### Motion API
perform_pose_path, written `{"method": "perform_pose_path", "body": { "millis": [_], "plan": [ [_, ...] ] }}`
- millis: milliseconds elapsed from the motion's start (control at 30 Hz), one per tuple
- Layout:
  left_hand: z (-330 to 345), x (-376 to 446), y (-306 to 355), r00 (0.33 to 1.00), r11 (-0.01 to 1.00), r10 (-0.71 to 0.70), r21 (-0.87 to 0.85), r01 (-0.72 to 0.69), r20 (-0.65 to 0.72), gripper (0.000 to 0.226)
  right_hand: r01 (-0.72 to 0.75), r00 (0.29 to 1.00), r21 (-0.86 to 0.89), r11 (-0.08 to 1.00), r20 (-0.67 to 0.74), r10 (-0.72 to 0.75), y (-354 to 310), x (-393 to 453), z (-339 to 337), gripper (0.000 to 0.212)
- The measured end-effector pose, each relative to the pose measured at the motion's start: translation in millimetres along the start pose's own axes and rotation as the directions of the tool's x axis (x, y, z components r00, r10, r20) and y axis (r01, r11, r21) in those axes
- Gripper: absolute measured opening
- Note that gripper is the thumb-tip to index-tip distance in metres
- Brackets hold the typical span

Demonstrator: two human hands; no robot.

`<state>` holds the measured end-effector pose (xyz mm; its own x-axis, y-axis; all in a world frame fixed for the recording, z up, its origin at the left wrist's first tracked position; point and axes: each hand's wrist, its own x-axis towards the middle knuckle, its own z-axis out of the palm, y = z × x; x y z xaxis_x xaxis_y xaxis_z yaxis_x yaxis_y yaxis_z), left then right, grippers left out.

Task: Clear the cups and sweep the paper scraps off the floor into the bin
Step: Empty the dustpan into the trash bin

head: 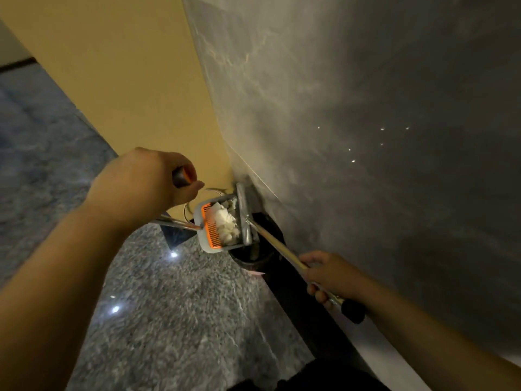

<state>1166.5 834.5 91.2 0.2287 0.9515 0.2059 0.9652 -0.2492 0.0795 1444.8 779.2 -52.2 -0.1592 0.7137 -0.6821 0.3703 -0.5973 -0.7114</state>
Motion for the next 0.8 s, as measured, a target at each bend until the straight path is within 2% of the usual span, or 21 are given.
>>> {"method": "perform_pose_path", "body": {
  "millis": [267, 467, 634, 800],
  "plan": [
    [10, -17, 33, 0.991, 0.993, 0.100, 0.060, -0.105, 0.084, 0.025, 0.001, 0.999, 0.075, 0.997, -0.032, 0.001, 41, -18, -11, 0.035],
    [23, -39, 56, 0.979, 0.984, 0.140, 0.087, -0.154, 0.145, 0.024, -0.005, 0.997, 0.031, 0.999, -0.077, 0.007, 67, -37, -16, 0.036],
    [29, -59, 68, 0.982, 0.975, 0.144, 0.149, -0.162, 0.125, 0.025, -0.018, 0.998, 0.003, 1.000, -0.054, 0.018, 83, -37, -29, 0.039],
    [34, -76, 84, 0.974, 0.959, 0.194, 0.188, -0.214, 0.119, 0.016, 0.013, 0.999, 0.004, 1.000, -0.040, -0.013, 81, -37, -41, 0.036]
  ]
}}
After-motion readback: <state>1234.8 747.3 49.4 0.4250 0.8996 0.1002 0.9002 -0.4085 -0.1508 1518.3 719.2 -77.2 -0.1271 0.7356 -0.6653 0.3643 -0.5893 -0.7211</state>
